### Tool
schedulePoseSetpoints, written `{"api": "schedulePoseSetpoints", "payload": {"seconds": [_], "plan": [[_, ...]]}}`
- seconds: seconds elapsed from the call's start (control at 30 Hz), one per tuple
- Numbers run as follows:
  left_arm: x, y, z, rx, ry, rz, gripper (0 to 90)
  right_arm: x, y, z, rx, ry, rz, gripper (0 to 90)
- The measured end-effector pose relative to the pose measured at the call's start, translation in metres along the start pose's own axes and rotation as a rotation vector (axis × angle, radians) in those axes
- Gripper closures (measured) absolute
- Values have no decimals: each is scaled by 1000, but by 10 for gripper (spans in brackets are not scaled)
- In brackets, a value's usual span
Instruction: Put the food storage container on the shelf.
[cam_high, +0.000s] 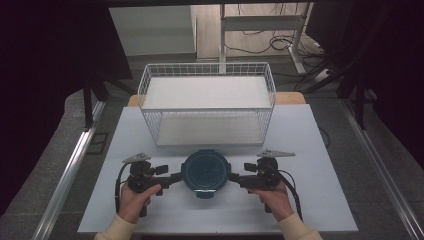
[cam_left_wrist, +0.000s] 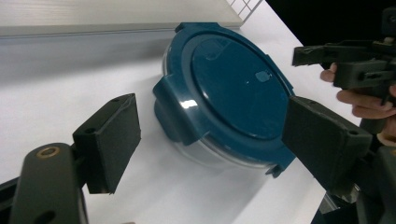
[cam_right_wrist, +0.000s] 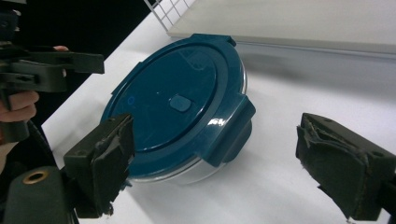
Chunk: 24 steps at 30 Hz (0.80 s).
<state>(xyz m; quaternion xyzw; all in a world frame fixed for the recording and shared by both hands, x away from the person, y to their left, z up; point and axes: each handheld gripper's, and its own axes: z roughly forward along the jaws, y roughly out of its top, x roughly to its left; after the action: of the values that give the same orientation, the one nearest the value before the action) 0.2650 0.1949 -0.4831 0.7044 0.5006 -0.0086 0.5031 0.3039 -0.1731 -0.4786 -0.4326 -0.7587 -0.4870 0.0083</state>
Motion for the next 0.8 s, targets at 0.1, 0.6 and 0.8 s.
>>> {"api": "schedulePoseSetpoints", "payload": {"seconds": [0.1,0.6,0.8], "plan": [[-1,6,3,-7,1,-10,187,0,4,5,6,9,24,113],[7,8,26,57,-52,-65,179,-5,8,32,46,28,141,100],[16,7,34,71,-88,-112,181,-8,2,40,80,40,184,98]]}}
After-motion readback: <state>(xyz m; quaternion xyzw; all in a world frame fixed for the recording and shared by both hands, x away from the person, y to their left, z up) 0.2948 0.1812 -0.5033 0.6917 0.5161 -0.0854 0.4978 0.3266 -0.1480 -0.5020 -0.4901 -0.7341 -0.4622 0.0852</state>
